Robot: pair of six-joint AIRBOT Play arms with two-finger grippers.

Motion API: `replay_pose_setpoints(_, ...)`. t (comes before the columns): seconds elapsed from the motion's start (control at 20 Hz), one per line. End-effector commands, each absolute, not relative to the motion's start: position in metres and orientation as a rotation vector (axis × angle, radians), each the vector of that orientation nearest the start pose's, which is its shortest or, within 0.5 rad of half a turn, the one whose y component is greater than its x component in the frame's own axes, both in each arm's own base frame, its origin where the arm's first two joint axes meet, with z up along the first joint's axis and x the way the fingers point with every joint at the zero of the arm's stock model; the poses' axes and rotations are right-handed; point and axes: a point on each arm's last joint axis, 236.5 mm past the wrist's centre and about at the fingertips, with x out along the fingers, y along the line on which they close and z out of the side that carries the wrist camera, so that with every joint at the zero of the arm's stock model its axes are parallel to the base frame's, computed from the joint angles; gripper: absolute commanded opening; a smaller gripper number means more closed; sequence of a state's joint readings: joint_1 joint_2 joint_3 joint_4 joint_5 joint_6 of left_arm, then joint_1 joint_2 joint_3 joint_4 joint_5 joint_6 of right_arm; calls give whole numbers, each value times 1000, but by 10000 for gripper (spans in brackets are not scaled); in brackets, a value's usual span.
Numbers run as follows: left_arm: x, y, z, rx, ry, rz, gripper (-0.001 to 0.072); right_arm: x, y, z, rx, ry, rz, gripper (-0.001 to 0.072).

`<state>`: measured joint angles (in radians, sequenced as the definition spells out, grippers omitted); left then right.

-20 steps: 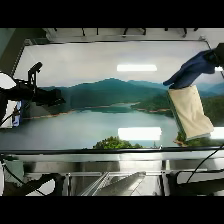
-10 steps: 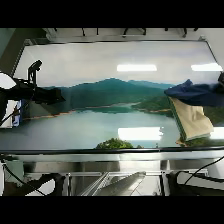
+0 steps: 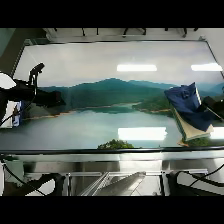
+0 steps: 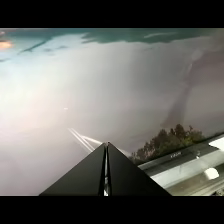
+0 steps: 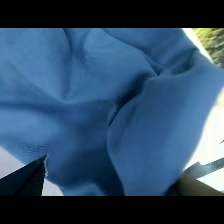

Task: Fold the shirts.

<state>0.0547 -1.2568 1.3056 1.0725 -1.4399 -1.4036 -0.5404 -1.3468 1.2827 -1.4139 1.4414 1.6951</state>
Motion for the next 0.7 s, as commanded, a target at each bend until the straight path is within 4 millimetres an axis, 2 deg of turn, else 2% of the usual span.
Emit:
replay_pose_setpoints(0.0, 348, -93, 79, -292, 1340, -442, 11, 308, -164, 13, 609, 1398, -462, 711)
replay_pose_setpoints(0.1, 344, -94, 80, -288, 1349, -447, 11, 290, -170, 29, 635, 1394, -492, 711)
replay_pose_setpoints(0.25, 350, -93, 89, -285, 1296, -436, 10, 257, -179, 76, 644, 1298, -564, 710)
replay_pose_setpoints(0.35, 356, -94, 96, -285, 1252, -431, 11, 231, -170, 110, 652, 1229, -608, 711)
replay_pose_setpoints(0.4, 354, -96, 98, -278, 1247, -438, 11, 224, -161, 126, 643, 1186, -608, 711)
replay_pose_setpoints(0.5, 353, -105, 101, -272, 1240, -449, 11, 223, -131, 159, 665, 1064, -538, 711)
replay_pose_setpoints(0.65, 347, -123, 101, -252, 1254, -486, 10, 229, -46, 208, 751, 871, -252, 710)
